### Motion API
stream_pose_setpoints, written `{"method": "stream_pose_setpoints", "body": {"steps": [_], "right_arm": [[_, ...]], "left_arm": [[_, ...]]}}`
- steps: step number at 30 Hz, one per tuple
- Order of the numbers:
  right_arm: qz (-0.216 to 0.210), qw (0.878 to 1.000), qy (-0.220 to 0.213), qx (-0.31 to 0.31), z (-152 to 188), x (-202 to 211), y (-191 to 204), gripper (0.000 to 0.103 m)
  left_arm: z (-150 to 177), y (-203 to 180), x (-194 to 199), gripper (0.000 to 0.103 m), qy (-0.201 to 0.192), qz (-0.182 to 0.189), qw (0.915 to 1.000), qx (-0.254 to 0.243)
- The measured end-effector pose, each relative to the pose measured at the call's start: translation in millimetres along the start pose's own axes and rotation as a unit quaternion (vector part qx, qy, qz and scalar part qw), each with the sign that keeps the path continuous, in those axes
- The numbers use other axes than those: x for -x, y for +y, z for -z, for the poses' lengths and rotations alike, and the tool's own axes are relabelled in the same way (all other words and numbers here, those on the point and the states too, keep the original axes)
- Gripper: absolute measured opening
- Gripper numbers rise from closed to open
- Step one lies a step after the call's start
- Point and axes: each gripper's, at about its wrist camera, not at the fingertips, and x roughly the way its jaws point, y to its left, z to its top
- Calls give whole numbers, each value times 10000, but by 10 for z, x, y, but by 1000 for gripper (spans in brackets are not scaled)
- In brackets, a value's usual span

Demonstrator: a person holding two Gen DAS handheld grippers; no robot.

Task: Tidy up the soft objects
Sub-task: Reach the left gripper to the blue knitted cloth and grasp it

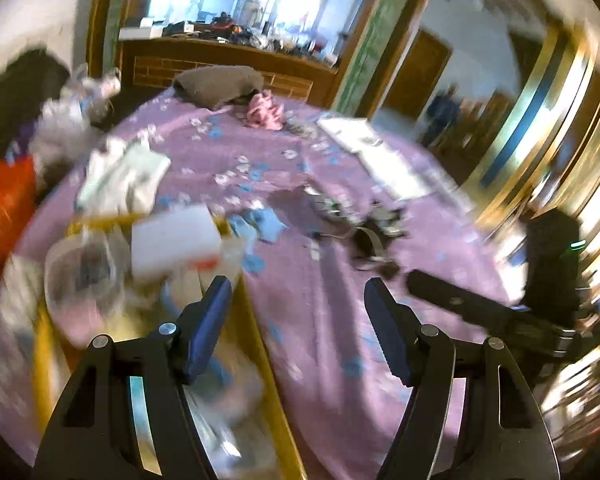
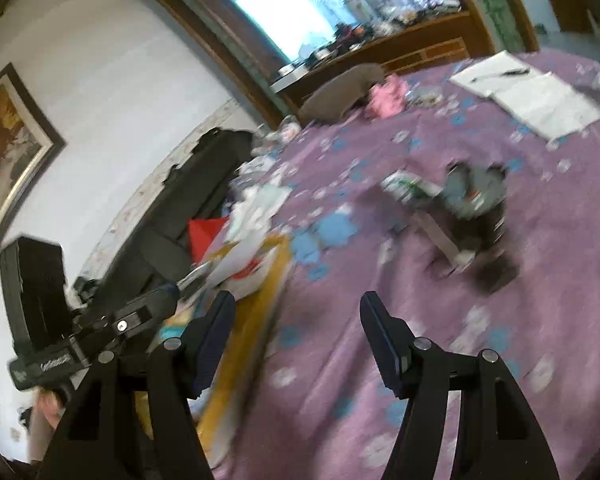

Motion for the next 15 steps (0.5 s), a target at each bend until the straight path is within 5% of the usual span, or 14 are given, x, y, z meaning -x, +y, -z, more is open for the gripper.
{"method": "stream_pose_setpoints", "body": {"steps": [4, 13, 15], "right_arm": [[342, 9989, -289, -159, -13, -29, -254, 65], [132, 9984, -224, -498, 54, -65, -375, 65], [144, 9989, -159, -414, 64, -87, -347, 65]], "left_arm": [[-305, -209, -565, 70, 614, -440, 9902, -1174], [-650, -145, -1854, 70, 2051, -895, 9547, -1961], [-602, -111, -2062, 70, 2416, -1091, 9404, -2132]]}}
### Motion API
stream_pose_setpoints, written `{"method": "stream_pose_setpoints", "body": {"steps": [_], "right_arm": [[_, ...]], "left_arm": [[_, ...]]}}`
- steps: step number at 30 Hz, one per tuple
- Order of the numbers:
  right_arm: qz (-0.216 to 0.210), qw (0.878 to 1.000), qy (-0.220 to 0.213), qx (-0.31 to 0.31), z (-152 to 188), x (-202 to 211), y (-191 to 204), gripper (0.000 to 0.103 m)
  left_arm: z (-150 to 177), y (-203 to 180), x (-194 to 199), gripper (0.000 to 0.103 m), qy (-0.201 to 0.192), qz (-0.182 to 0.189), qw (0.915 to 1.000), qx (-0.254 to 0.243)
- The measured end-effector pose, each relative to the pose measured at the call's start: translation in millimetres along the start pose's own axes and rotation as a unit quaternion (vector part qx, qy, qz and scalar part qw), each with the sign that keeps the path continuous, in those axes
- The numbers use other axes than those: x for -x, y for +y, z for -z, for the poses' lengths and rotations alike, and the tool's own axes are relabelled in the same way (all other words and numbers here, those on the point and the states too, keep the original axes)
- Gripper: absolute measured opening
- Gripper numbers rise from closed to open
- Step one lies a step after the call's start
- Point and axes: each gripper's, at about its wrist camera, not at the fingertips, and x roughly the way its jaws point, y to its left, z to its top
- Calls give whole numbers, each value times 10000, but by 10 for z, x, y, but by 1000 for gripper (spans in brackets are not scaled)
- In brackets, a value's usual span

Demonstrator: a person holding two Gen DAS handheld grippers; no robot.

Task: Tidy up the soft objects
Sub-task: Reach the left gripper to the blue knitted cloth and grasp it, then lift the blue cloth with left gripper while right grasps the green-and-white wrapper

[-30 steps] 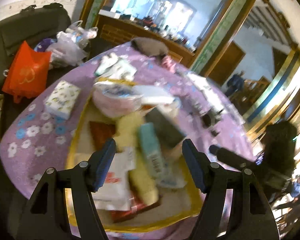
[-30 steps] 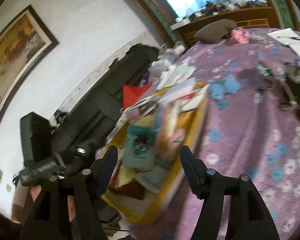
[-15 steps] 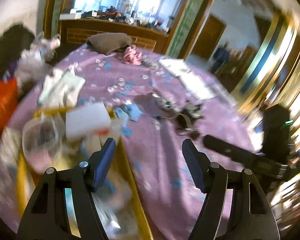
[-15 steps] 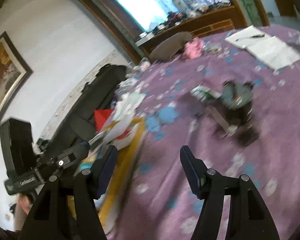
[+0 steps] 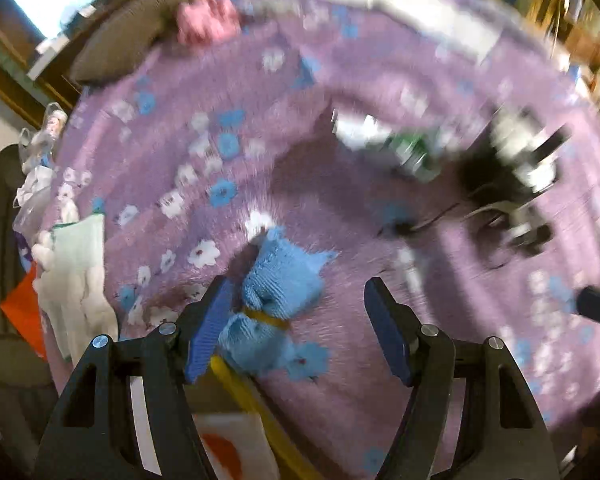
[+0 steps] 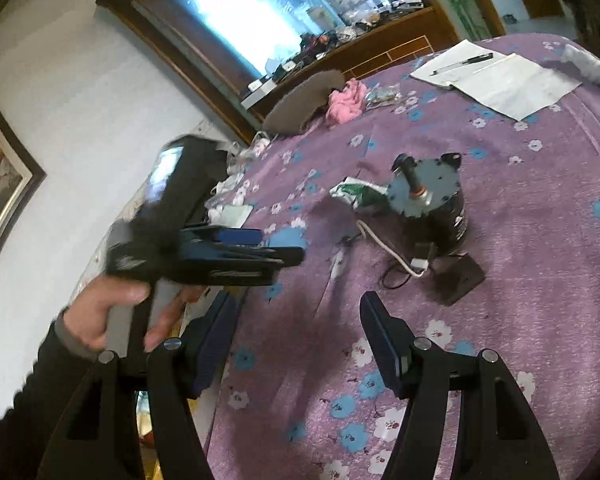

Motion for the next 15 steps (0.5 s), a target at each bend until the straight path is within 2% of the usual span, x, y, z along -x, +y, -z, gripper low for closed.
{"method": "stream_pose_setpoints", "body": {"steps": [1, 2, 3, 5, 9, 12, 15], "right_arm": [[10, 10000, 5, 43, 6, 1, 18, 65], [19, 10000, 4, 63, 13, 4, 27, 65], [18, 10000, 3, 77, 15, 11, 34, 65], [-28, 10000, -13, 76, 18, 29, 39, 65], [-62, 9999, -46, 101, 14, 55, 51, 65], [-40, 9999, -15, 119, 17, 30, 53, 65], [-37, 9999, 36, 128, 32, 0, 43, 65]], "left_arm": [[1, -29, -89, 72, 194, -83, 9997, -128], [0, -34, -81, 64, 74, -98, 9998, -160], [2, -29, -78, 41, 77, -149, 9997, -166], [15, -40, -106, 32, 110, -383, 9990, -211], [86, -88, -80, 23, -26, -558, 9980, -291], [130, 1, 170, 22, -418, -37, 9990, 184], [195, 68, 496, 22, -767, 781, 9924, 559]]}}
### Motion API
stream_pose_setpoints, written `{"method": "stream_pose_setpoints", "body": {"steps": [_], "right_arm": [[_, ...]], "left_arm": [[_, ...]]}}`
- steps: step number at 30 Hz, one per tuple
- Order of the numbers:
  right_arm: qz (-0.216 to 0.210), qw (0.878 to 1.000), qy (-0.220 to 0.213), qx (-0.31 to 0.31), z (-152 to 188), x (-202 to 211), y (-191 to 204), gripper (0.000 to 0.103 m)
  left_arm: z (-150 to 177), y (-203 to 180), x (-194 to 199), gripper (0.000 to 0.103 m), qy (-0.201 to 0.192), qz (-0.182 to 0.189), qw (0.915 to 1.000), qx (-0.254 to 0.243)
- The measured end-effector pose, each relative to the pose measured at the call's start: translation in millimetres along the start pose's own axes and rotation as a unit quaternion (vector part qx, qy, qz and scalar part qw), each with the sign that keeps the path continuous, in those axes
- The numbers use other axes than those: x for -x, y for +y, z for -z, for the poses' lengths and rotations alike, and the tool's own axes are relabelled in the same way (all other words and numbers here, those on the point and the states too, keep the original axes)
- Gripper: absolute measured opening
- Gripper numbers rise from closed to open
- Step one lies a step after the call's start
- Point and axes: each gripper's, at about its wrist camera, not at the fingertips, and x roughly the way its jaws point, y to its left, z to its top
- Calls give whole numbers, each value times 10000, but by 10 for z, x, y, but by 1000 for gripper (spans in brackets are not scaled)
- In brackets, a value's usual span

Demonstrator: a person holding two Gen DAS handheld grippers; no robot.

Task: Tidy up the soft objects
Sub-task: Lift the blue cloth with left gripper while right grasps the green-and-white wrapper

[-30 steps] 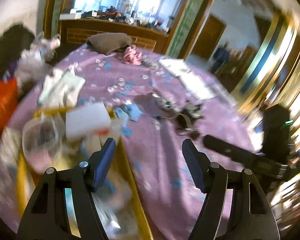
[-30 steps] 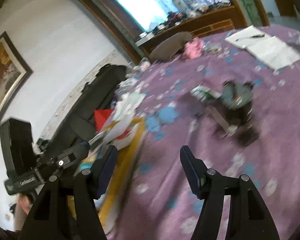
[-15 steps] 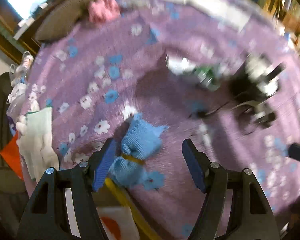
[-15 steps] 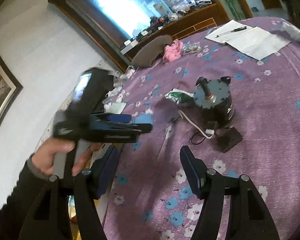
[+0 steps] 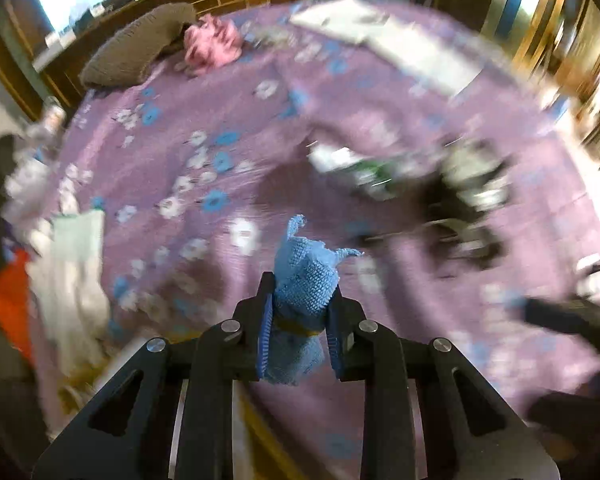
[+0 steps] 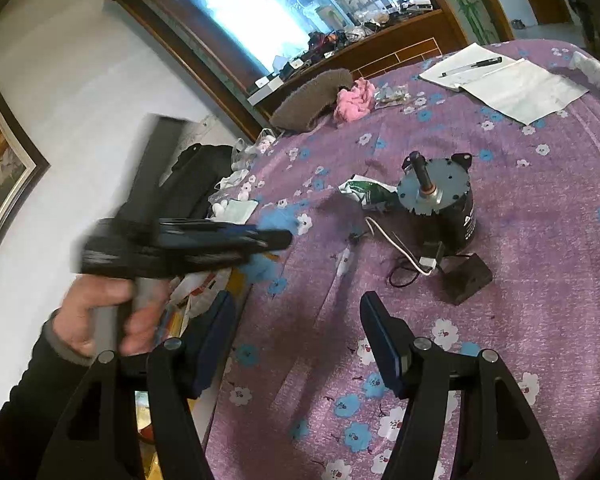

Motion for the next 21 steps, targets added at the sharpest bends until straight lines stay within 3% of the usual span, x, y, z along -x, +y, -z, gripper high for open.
{"method": "stream_pose_setpoints", "body": {"steps": [3, 6, 11, 15, 21], "right_arm": [[-47, 10000, 63, 20, 11, -39, -3, 65], [-75, 9998, 101, 139, 39, -70, 23, 65], [66, 9993, 175, 338, 68, -155, 98, 65], [257, 9985, 319, 357, 55, -204, 170, 65], [444, 9970, 446, 449, -33, -302, 440, 65]], "left_arm": [[146, -25, 411, 22, -344, 826, 9952, 394], [420, -37, 725, 22, -630, 1377, 9857, 743], [974, -109, 1098, 22, -1049, 1845, 9695, 1229], [1341, -62, 1243, 22, -1434, 1987, 9556, 1634], [1592, 121, 1319, 22, -1715, 2117, 9395, 2077]]}}
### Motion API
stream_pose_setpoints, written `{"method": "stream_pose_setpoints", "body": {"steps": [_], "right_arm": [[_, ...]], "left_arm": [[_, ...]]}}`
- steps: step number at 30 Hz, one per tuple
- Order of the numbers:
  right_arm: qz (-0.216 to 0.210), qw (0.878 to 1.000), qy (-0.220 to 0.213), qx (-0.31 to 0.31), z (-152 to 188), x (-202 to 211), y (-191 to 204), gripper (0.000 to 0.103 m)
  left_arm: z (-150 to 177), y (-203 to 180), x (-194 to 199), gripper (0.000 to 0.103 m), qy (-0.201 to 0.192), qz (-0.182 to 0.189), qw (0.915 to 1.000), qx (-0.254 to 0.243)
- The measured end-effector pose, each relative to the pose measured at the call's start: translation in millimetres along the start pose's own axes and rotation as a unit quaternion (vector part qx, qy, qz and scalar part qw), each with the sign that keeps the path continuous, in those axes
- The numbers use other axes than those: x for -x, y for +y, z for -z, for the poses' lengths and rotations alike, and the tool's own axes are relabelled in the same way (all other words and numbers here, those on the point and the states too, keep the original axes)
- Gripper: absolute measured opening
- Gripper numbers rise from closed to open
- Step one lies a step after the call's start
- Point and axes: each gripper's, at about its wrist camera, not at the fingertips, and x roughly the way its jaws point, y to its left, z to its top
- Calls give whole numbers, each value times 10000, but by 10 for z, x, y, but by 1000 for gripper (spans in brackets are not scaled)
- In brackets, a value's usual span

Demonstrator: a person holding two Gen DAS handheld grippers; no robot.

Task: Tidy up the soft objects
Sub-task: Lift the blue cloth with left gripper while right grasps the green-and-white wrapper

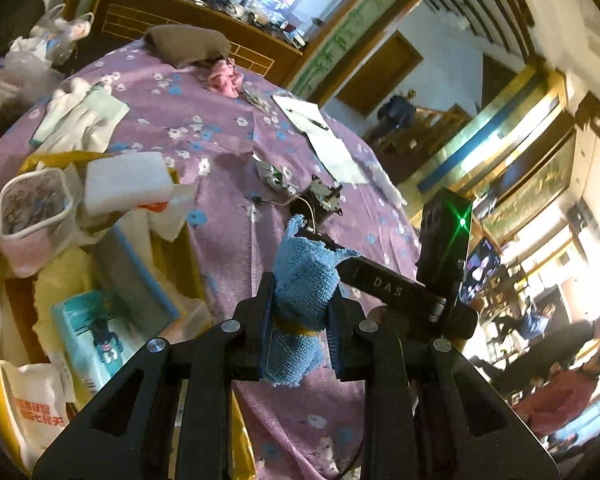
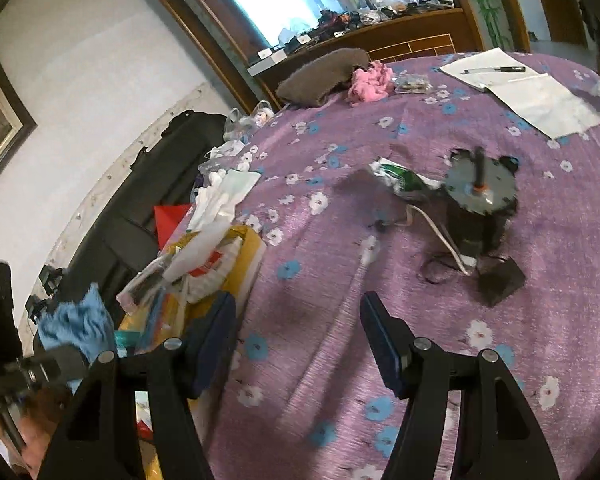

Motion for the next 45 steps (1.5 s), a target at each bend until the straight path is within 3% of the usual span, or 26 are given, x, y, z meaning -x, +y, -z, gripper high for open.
{"method": "stream_pose_setpoints", "body": {"steps": [9, 17, 27, 33, 36, 41, 42, 43, 45], "right_arm": [[199, 9993, 260, 192, -106, -294, 227, 65], [290, 9994, 178, 107, -240, -361, 258, 65], [903, 9958, 118, -113, -671, -216, -7, 65], [1422, 9889, 414, 94, -930, -548, -44, 65], [1855, 9811, 395, 393, -1007, -715, 0, 65], [2800, 9541, 621, 858, -1021, -1098, 12, 64], [2970, 9474, 670, 990, -987, -1162, 17, 59], [3143, 9398, 700, 1144, -942, -1223, 29, 44], [3492, 9241, 779, 1340, -880, -1307, 22, 33]], "left_arm": [[86, 250, 184, 22, -220, 72, 9997, 125], [96, 402, 254, 22, -296, 321, 9987, 265], [110, 518, 312, 22, -425, 378, 9976, 401], [96, 599, 329, 22, -451, 441, 9969, 472], [105, 617, 383, 22, -491, 429, 9967, 489], [115, 665, 422, 22, -521, 476, 9960, 547], [111, 679, 418, 22, -512, 487, 9960, 554], [108, 686, 403, 22, -488, 488, 9961, 555], [101, 697, 359, 22, -423, 459, 9965, 565]]}}
